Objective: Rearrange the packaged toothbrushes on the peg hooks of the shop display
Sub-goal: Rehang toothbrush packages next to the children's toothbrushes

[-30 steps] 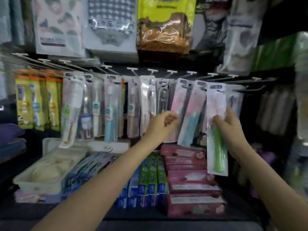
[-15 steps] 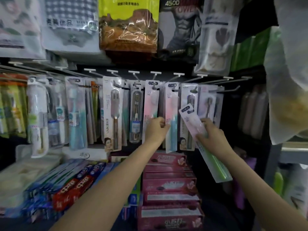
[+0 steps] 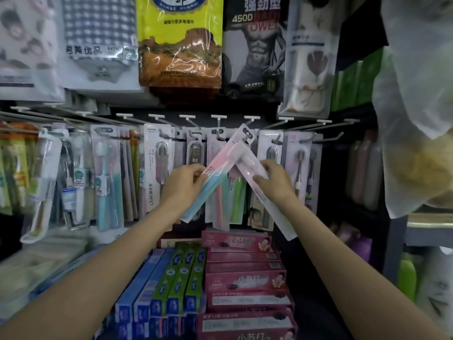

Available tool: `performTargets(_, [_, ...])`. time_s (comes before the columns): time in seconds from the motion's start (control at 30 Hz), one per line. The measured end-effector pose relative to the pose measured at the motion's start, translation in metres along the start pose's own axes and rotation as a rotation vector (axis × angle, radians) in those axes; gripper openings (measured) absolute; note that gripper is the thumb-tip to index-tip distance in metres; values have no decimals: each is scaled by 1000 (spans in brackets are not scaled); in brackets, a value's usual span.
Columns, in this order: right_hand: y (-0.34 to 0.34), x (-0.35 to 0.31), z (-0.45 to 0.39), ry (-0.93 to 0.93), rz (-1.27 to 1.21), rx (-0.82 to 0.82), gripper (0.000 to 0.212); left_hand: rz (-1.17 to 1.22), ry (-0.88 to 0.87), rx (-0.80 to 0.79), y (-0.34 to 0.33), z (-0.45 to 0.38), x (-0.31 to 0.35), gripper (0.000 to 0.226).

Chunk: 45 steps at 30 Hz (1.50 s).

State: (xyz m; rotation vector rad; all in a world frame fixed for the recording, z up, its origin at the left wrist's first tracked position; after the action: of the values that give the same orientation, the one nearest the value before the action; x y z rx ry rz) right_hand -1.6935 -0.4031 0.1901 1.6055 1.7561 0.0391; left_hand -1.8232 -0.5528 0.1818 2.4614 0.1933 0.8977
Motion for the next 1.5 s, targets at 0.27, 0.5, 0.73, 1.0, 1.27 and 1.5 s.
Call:
performTargets(0.27, [-2,7,0,7,63,19,32,-37,-4,-47,2,-1,3,25])
performTargets(0.5, [23,4,-12,-31,101,23,29,-68,-22,-47,9,-8,3,28])
performTargets(0.73, [34,-7,-18,-9,273,80,33,-146,-51,25,23,-17,3,30])
performTargets(1.0, [18,20,-3,-137,7,144,25,-69,24,-52,4,-10,3,30])
performTargets(1.27, [22,11,4,-29,59,66,26,108,110,-65,-9,-2,2,28])
performTargets(1.5, [19,13,20,22,126,-90,38,426,301,-205,-29,7,3,29])
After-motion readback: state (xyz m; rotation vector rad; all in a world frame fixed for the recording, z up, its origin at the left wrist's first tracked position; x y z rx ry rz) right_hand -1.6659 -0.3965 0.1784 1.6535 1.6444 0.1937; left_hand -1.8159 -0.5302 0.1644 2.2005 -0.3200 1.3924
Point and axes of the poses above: each hand's wrist, its own z-axis away from the middle knuckle, its own y-axis out of the back of the hand, x = y × z, the point moved 3 cm from there along -z, towards the middle knuckle, and after that the axes turned 11 degrees about y, right-handed, at the moved point
